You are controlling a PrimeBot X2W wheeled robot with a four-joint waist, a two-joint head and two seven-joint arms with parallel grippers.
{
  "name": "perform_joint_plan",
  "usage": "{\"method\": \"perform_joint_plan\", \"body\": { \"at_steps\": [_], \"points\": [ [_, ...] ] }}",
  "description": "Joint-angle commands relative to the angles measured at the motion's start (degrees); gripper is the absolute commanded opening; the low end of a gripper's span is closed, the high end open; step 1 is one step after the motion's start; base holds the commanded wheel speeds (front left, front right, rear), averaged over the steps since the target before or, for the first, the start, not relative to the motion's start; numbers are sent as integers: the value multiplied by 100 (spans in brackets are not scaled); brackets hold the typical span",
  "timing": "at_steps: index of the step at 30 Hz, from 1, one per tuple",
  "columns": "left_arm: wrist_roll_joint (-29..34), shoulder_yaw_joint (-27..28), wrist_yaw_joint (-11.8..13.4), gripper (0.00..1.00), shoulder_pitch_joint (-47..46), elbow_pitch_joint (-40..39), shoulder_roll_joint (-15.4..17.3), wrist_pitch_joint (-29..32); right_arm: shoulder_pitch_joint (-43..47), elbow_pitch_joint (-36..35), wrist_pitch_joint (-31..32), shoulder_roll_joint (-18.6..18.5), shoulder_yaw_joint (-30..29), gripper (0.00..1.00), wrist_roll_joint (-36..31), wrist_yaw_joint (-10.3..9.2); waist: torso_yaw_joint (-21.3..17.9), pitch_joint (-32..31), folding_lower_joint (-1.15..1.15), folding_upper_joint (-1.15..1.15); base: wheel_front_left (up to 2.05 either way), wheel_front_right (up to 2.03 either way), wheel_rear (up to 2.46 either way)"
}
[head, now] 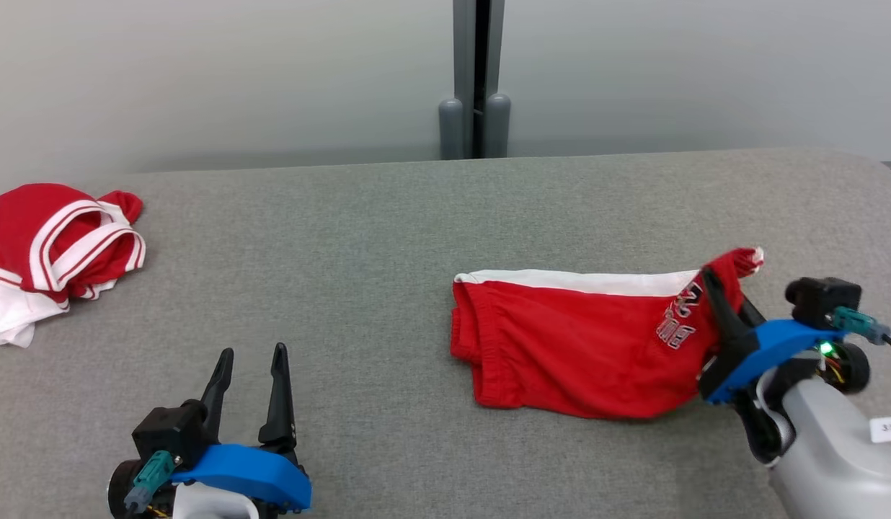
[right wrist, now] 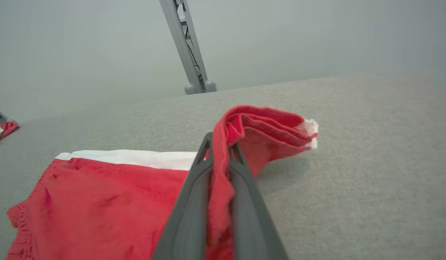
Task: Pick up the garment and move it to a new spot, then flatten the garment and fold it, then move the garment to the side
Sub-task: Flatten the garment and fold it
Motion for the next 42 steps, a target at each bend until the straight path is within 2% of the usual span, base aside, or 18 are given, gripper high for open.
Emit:
{"method": "perform_joint_plan", "body": {
  "at_steps": [1,8,17,22,25,26,28,29,36,42],
  "points": [
    [58,19,4,100,-46,0,-13,-29,-140,-107,-19,143,10,0,-90,1,85,12,0,0,0,0,0],
    [114,30,-51,100,-42,33,-118,-39,-560,-158,247,929,506,0,-396,1,476,20,0,0,0,0,0],
    [155,133,-90,100,-34,80,-177,-46,-418,224,752,1185,1317,0,-545,1,809,85,0,0,0,0,0],
    [205,210,-112,100,82,105,-213,-48,-374,308,792,1158,1685,0,-659,1,766,54,0,0,0,0,0],
    [248,230,-152,100,87,98,-252,-49,-310,243,813,1193,2037,0,-689,1,610,14,0,0,0,0,0],
    [251,227,-157,100,87,100,-261,-48,-312,220,775,1195,2088,3,-699,1,579,7,0,0,0,0,0],
    [272,221,-168,100,98,113,-275,-49,-271,193,725,1206,2183,39,-691,1,520,-7,0,0,0,0,0],
    [283,215,-178,100,105,121,-280,-49,-245,163,695,1214,2235,100,-676,1,492,-15,0,0,0,0,0],
    [298,185,-224,100,148,187,-310,-49,-119,-110,444,1156,2586,100,-548,1,392,-79,0,0,0,0,0],
    [313,153,-239,100,200,248,-323,-49,-67,-317,133,955,2357,100,-459,1,403,-184,0,0,0,0,0]
  ]
}}
